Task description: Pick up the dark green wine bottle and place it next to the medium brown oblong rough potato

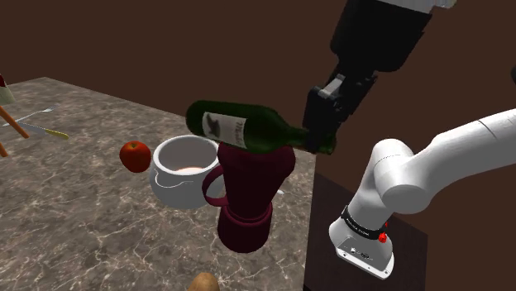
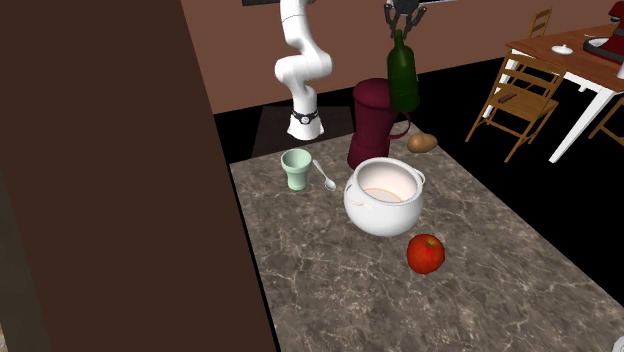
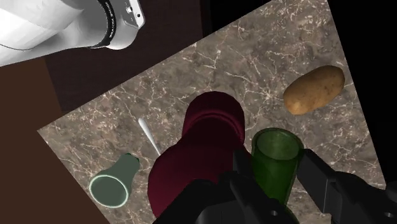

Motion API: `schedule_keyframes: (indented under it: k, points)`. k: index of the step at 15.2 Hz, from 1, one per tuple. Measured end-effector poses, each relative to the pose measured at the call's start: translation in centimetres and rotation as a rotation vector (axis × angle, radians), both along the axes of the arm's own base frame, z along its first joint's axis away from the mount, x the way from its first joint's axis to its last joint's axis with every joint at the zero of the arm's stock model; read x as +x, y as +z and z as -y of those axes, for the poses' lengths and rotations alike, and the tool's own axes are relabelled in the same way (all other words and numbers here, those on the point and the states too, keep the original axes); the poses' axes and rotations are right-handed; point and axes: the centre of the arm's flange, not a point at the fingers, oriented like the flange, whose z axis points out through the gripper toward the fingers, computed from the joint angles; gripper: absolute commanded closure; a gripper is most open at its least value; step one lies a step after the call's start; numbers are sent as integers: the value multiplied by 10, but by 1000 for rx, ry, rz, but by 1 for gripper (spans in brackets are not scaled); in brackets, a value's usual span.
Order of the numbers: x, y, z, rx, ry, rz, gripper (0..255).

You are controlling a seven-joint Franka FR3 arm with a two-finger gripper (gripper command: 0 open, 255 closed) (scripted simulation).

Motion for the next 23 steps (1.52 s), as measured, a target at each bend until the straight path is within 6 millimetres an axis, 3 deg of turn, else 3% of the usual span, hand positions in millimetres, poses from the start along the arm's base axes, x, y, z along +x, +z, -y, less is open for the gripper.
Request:
schedule_keyframes:
  k: [8, 23]
  points:
    - [-79, 2, -56, 0, 0, 0, 255]
    - [-87, -75, -62, 1, 1, -1, 255]
